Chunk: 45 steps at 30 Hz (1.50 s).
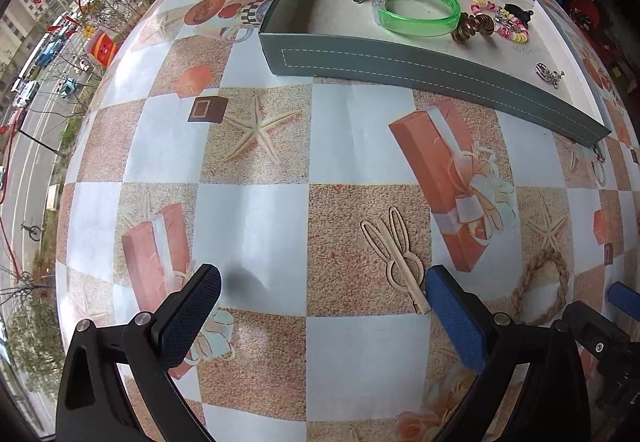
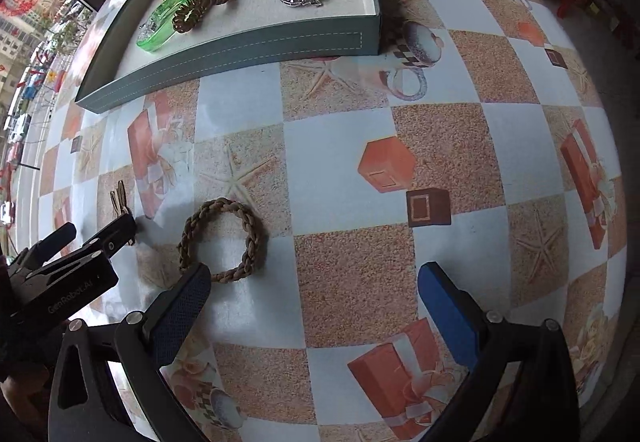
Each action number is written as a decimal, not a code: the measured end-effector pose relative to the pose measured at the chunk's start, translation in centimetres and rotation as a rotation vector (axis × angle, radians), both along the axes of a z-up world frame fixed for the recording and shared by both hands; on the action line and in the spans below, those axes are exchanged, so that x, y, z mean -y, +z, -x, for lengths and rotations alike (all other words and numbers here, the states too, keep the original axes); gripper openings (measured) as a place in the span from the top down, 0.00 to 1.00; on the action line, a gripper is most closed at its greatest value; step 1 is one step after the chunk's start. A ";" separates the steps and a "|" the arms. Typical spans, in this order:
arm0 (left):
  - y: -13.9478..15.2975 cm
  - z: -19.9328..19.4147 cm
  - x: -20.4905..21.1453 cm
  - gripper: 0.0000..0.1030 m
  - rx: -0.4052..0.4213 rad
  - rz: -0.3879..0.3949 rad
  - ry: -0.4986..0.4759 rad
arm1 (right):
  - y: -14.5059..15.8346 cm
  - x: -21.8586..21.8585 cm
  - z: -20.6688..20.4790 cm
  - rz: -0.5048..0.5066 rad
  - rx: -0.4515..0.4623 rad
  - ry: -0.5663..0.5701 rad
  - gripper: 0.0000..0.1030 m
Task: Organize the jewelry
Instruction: 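Grasp the beige bunny hair clip with the left tool while the right tool grasps the braided bracelet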
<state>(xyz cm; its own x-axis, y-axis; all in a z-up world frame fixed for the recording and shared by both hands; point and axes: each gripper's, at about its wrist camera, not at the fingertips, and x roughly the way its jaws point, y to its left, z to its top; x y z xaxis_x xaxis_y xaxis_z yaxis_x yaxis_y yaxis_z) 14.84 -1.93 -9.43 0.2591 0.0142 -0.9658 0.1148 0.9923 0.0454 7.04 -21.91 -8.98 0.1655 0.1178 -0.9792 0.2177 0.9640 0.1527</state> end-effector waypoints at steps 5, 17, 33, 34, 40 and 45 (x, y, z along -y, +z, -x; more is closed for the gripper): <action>-0.2 -0.1 -0.5 0.00 0.006 -0.007 -0.008 | -0.4 -1.1 -0.9 0.054 0.022 0.051 0.01; 0.5 0.6 1.0 0.06 0.012 0.038 -0.083 | -0.1 -4.3 -0.6 0.154 0.066 0.205 0.32; 2.0 2.3 5.3 0.68 0.023 0.073 -0.229 | 0.2 -7.1 0.0 0.139 0.076 0.283 0.93; 2.1 2.3 5.2 0.72 0.022 0.084 -0.224 | 0.2 -6.9 0.0 0.131 0.080 0.265 0.94; 1.9 2.4 2.4 0.77 0.022 0.129 -0.205 | 0.3 -4.9 0.3 0.047 0.081 0.178 0.94; 2.0 2.4 1.6 0.77 0.023 0.144 -0.197 | 0.7 -3.0 0.1 0.002 0.096 0.137 0.94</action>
<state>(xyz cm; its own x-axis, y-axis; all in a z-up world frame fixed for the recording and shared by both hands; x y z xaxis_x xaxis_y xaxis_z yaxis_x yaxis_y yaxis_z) 12.46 -3.50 -7.40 0.2652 -0.1764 -0.9479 0.3074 0.9473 -0.0903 6.95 -18.86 -8.31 0.2407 0.1442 -0.9598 0.0685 0.9839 0.1650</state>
